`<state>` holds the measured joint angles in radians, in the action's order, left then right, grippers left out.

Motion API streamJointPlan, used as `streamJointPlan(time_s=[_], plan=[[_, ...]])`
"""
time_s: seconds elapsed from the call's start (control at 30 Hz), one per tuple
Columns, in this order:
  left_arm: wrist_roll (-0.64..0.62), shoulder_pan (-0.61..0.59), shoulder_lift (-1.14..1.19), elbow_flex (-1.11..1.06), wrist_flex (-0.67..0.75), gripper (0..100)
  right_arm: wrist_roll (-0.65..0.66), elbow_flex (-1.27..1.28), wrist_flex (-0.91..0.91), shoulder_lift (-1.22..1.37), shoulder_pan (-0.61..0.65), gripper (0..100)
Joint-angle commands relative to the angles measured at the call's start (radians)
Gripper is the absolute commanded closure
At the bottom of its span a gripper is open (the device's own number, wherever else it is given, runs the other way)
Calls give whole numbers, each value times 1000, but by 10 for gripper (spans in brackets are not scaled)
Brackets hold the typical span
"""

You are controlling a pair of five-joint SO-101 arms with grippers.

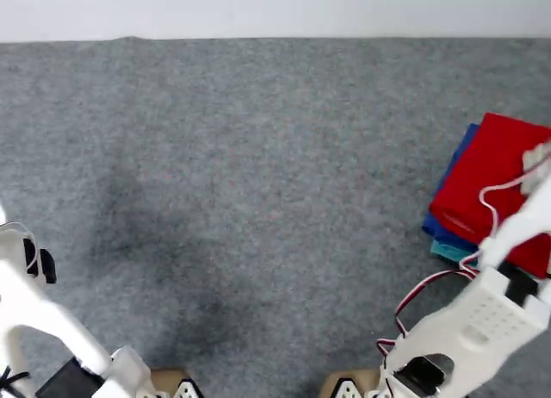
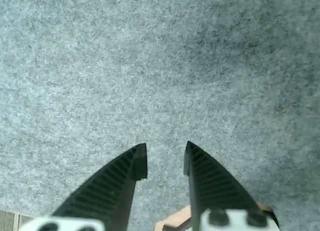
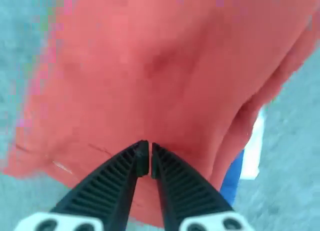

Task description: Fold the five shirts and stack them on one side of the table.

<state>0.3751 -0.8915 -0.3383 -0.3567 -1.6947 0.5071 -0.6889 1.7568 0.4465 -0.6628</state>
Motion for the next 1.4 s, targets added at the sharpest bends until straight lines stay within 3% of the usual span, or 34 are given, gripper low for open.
streamJointPlan(time_s=[0.0, 0.13, 0.4, 0.6, 0.8, 1.0, 1.17, 1.37], plan=[[0, 5, -31, 4, 5, 870, 48, 77, 39, -58, -81, 988], [3, 5, -31, -28, 12, 870, 69, 97, 38, -56, -120, 988], [6, 6, -31, -48, 14, 870, 68, 0, 13, -194, -45, 988], [6, 6, -37, -48, 11, 870, 68, -14, -249, -216, -56, 987], [6, 6, -38, -48, 9, 870, 77, 21, -536, -24, -111, 987], [8, 6, -38, -51, 9, 870, 195, 20, -693, 133, -173, 989], [8, 6, -38, -50, 9, 870, 195, 20, -668, 31, -150, 989], [8, 6, -40, -48, 6, 870, 193, 20, -461, -160, -50, 989]])
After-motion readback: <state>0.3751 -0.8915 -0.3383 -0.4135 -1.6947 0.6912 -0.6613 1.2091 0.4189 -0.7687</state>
